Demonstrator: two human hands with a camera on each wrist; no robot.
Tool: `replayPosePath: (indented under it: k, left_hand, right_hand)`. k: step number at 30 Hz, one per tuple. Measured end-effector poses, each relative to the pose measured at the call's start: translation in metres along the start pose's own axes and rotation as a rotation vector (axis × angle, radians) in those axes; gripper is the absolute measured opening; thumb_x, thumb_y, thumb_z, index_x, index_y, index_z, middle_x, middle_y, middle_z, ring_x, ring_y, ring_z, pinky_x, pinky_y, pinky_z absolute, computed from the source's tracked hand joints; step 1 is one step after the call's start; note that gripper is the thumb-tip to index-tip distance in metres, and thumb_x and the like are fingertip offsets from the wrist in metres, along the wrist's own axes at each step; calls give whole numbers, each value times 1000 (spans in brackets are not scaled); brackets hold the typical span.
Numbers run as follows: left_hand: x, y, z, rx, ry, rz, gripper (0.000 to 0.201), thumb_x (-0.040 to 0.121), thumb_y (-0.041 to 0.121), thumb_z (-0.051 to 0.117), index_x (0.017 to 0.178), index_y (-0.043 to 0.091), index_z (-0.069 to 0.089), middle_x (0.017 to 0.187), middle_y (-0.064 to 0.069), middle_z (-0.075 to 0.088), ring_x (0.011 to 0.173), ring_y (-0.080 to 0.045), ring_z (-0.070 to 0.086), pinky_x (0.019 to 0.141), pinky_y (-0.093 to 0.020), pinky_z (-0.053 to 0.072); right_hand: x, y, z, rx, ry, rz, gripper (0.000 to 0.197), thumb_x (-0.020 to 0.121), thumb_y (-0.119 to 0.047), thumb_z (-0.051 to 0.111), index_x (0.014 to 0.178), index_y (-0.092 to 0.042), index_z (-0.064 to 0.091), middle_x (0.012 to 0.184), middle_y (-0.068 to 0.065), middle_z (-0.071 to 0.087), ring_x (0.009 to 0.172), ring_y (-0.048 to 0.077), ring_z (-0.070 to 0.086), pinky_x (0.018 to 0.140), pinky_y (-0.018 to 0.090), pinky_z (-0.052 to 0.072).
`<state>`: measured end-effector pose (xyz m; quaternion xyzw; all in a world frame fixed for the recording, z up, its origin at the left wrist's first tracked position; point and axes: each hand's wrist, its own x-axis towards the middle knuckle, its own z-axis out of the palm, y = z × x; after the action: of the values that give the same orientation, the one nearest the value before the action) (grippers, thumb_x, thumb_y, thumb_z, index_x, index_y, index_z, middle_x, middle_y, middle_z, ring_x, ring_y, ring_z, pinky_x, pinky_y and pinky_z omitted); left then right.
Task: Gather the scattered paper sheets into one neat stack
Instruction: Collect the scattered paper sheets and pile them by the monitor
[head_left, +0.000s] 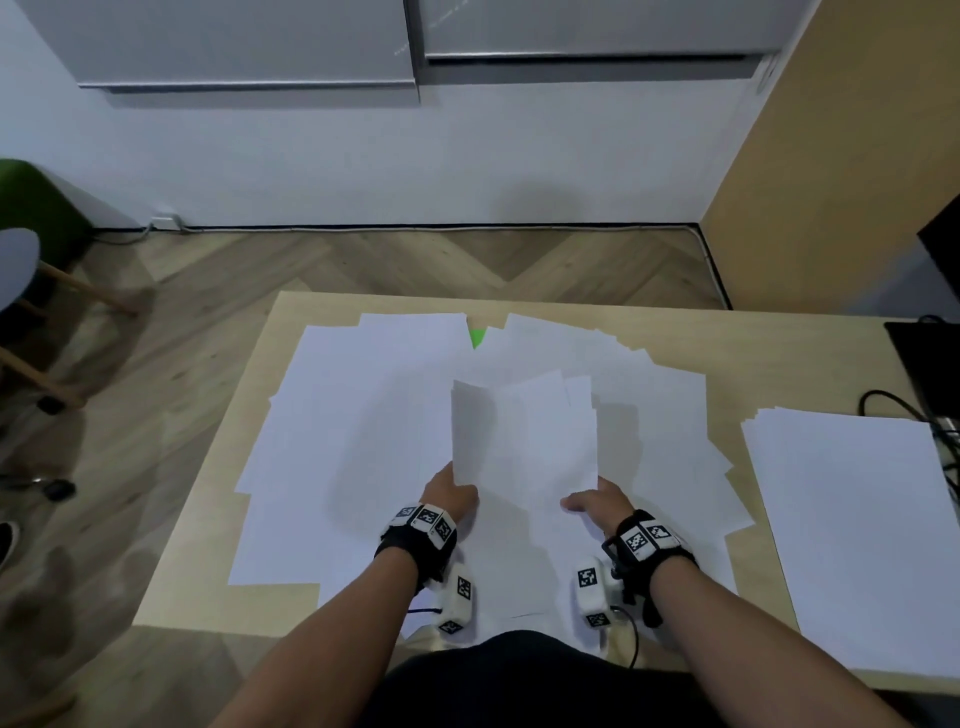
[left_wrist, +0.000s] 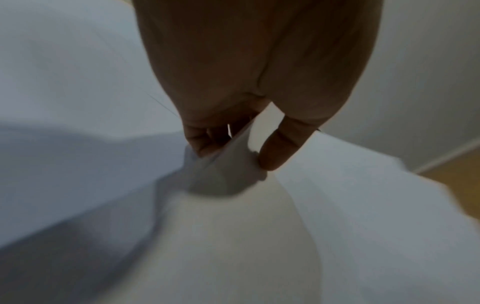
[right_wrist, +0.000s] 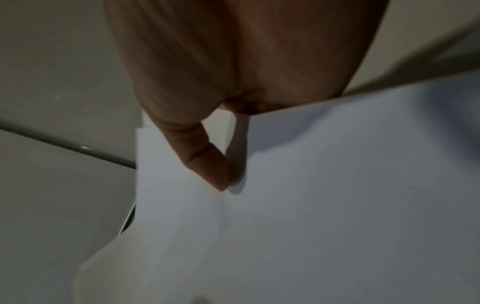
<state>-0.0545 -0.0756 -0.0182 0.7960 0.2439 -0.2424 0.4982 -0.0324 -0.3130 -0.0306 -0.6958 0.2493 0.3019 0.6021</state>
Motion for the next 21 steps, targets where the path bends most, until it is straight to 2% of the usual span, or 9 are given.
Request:
replayPosePath:
  k: [2,4,6,7,8,11,14,17,21]
  left_hand:
    - [1,-1,-8,-61,41,-10,40,80,3,57,117,16,58,102,-4,65,94,-25,59,77,-30,47]
    - [-3,4,-13,-173,100,7,34,67,4,64,100,9,58,86,-7,64,83,-27,60,70,-31,55]
    - [-9,16,-16,-378,164,19,31,71,-8,63,92,6,45,72,-10,52,65,-24,51,52,-18,50]
    - [-11,22,-18,-461,161,9,32,75,-14,59,91,7,42,70,-8,48,62,-22,47,45,-17,44]
    - [-10,28,-21,-545,138,8,31,74,-14,61,88,9,45,69,-8,49,61,-22,45,44,-20,42]
    - [-9,45,-31,-554,87,110,20,42,5,68,61,7,62,59,-11,58,66,-29,54,56,-28,44]
    - [-20,85,-44,-580,135,268,25,46,4,62,70,-3,63,70,-15,63,70,-29,60,61,-30,49]
    - [-41,131,-65,-614,202,459,30,55,4,64,84,-2,65,80,-12,66,71,-22,61,67,-29,51]
    - [-65,157,-84,-618,258,650,24,61,2,65,86,4,65,75,-3,67,65,-13,63,63,-24,52]
  right_hand:
    - [18,13,-9,-31,3,-21,35,45,-12,77,78,-1,71,86,15,72,89,37,68,87,46,54]
    - [25,15,-15,23,-18,-50,31,35,-14,73,64,-2,68,71,15,65,74,30,61,76,40,51]
    - [0,-7,-9,97,-7,-64,21,38,-3,66,58,1,60,59,12,57,63,25,53,61,30,46]
    - [-11,-18,-7,119,-3,-81,17,41,1,62,57,3,58,55,11,55,58,24,51,56,27,45]
    - [-18,-27,-6,138,-4,-107,15,43,3,59,58,3,57,52,11,54,56,24,49,52,25,44]
    - [-32,-57,-8,145,-2,-225,17,49,5,64,64,-2,63,57,8,61,62,24,54,55,26,46]
    - [-44,-94,-12,80,53,-412,21,65,9,76,79,-5,72,76,8,71,71,22,64,69,32,52]
    - [-66,-131,-13,113,153,-636,21,70,7,76,82,-10,73,77,-2,74,72,13,68,67,24,54]
    - [-89,-153,-14,146,225,-832,33,69,-2,80,101,-4,71,87,0,73,74,-1,68,66,13,50]
